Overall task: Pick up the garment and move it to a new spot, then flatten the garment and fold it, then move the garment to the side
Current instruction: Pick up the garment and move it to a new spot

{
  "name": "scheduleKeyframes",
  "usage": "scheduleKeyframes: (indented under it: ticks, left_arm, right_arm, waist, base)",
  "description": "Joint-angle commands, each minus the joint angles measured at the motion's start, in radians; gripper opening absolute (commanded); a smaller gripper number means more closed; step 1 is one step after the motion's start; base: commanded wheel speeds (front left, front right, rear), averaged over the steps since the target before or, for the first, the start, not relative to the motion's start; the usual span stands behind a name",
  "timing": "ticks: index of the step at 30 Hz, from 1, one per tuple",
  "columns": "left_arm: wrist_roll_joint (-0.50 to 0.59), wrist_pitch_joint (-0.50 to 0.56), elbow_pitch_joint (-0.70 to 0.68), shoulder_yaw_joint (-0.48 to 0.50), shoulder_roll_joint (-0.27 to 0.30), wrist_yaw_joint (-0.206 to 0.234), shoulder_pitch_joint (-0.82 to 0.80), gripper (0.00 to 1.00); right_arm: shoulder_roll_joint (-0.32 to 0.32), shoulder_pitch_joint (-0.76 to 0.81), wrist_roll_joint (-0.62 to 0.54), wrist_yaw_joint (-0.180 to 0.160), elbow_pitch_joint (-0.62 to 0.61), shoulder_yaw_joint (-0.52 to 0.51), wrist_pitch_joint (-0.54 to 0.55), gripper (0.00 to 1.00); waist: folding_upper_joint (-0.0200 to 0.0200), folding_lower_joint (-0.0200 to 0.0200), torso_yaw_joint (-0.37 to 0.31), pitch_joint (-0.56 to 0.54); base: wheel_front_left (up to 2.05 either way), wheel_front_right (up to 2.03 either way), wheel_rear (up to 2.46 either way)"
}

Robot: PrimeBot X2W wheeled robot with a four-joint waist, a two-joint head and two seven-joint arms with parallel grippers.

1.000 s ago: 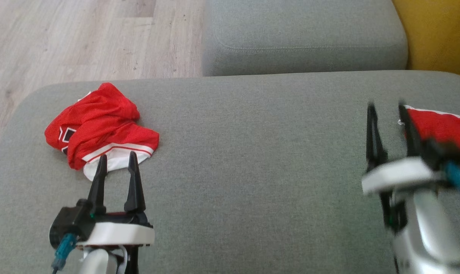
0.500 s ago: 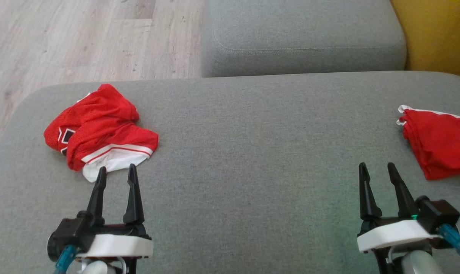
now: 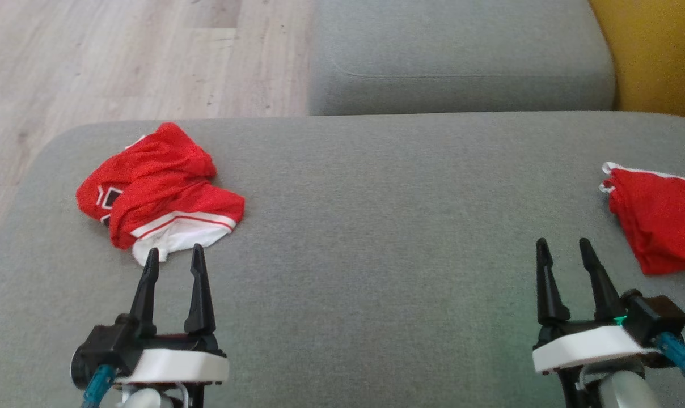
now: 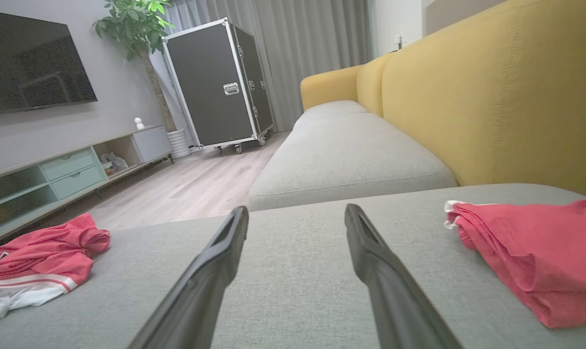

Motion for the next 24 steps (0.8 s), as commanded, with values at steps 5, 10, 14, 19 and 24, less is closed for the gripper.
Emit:
scheduleKeyframes:
  ticks: [5, 10, 14, 19, 24]
  left_arm:
    - [0.014, -0.006, -0.024, 0.035, 0.006, 0.007, -0.025, 1.00]
    - [0.028, -0.006, -0.023, 0.048, 0.006, 0.005, -0.017, 1.00]
    - [0.039, -0.006, -0.028, 0.063, 0.006, 0.007, -0.008, 1.00]
    - [0.051, -0.006, -0.025, 0.076, 0.006, 0.005, 0.003, 1.00]
    - [0.063, -0.006, -0.020, 0.077, 0.006, 0.001, 0.013, 1.00]
  right_arm:
    - [-0.003, -0.024, 0.016, 0.004, -0.027, 0.063, -0.013, 1.00]
    - [-0.003, -0.016, 0.032, 0.004, -0.023, 0.100, -0.013, 1.00]
    - [-0.003, -0.011, 0.049, 0.004, -0.019, 0.126, -0.014, 1.00]
    - [-0.003, -0.002, 0.070, 0.004, -0.017, 0.161, -0.014, 1.00]
    - [-0.003, 0.013, 0.074, 0.004, -0.020, 0.171, -0.014, 1.00]
  waist:
    - [-0.0001, 0.0000, 0.065, -0.017]
    - [-0.0001, 0.0000, 0.142, -0.032]
    - [-0.0001, 0.0000, 0.205, -0.043]
    - [-0.0001, 0.0000, 0.278, -0.052]
    - [-0.0001, 0.0000, 0.336, -0.057]
  base:
    - [0.00, 0.00, 0.00]
    - [0.00, 0.00, 0.00]
    - [0.00, 0.00, 0.00]
    - [0.00, 0.00, 0.00]
    - [0.00, 0.00, 0.00]
